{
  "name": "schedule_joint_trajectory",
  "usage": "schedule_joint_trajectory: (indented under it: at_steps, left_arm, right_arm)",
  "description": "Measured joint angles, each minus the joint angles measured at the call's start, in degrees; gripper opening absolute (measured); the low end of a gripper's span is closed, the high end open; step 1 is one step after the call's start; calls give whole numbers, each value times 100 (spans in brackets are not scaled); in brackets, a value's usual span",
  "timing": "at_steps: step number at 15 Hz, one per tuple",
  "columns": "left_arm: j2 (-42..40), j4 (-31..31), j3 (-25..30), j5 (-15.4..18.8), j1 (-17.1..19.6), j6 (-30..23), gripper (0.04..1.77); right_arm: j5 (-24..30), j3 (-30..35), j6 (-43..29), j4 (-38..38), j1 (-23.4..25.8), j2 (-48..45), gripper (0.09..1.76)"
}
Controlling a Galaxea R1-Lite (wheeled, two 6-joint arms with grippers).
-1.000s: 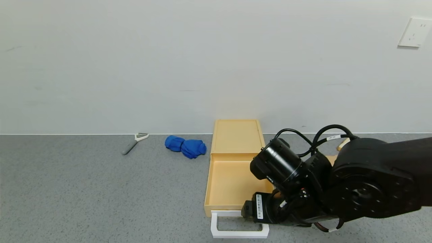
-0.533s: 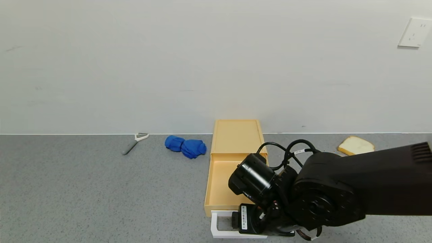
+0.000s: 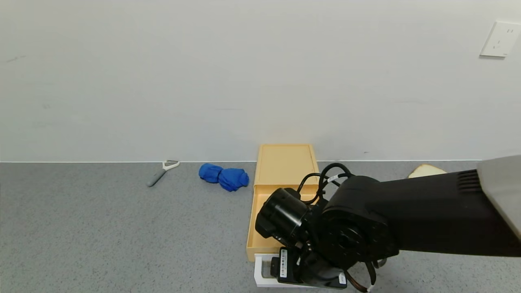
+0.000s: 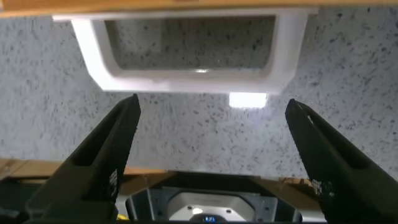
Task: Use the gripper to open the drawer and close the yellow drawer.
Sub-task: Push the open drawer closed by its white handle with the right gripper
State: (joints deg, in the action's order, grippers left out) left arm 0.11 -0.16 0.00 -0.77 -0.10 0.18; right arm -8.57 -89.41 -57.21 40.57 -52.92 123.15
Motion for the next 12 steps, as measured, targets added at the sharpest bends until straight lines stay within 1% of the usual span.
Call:
schedule_joint_trajectory:
  at_steps: [2,4,7,12]
  left_arm:
    - [0,-2,0,2,0,0,172]
    - [0,0,0,0,0,0,172]
    - [0,0,0,2,0,0,172]
    - [0,0,0,2,0,0,172]
  right_arm:
    - [-127,-113,-194,5,-57,183,171]
    - [-154,-150,-227,-15,-113,290,171]
    - [-422,-148,-345,-35,-155,356,171]
    - [-388,-158,-422,-63,-176,362,171]
